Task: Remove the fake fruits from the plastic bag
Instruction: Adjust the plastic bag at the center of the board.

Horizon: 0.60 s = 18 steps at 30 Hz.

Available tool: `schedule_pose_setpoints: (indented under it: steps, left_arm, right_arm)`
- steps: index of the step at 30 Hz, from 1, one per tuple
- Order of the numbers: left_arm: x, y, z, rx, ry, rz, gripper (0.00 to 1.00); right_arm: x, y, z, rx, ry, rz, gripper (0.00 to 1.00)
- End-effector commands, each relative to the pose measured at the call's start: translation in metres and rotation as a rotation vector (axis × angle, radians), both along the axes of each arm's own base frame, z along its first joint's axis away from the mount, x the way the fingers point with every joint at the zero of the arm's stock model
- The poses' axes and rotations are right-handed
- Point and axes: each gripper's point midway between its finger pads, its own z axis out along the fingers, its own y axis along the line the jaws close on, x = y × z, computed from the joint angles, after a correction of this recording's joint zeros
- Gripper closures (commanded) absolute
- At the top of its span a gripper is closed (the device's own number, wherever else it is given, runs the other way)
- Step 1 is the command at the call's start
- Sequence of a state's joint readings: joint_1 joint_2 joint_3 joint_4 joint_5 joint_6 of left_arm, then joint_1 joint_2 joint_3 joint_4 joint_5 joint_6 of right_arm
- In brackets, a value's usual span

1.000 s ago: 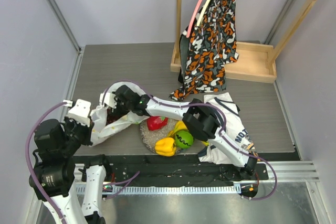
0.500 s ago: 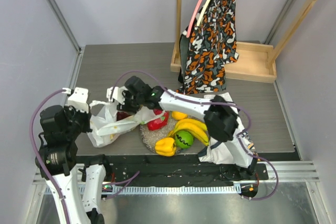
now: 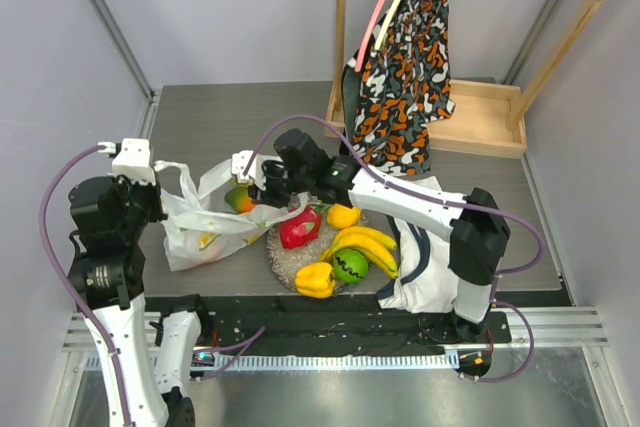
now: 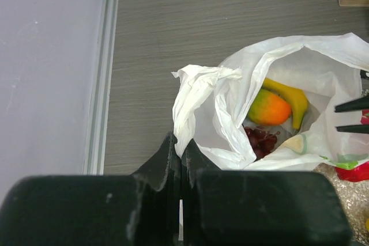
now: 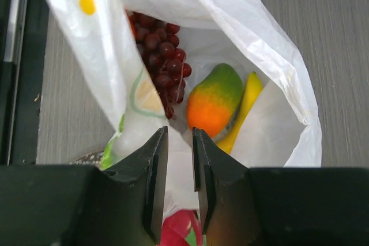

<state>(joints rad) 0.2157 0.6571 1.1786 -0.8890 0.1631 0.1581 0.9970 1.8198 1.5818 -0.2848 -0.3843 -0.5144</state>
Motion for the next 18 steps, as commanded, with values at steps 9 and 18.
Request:
schedule_pose_setpoints:
  steps: [9,18]
  left_arm:
    - [-0.036,-0.024,-0.010,-0.001,0.028,-0.110,1.00]
    - [-0.037,-0.027,-0.024,0.004,0.058,-0.141,1.00]
  right_arm:
    - [-0.013,0.044,-0.098,-0.110,0.107,0.010,0.70]
    - [-0.017,0.014,-0.080,-0.115,-0.016,0.004,0.43]
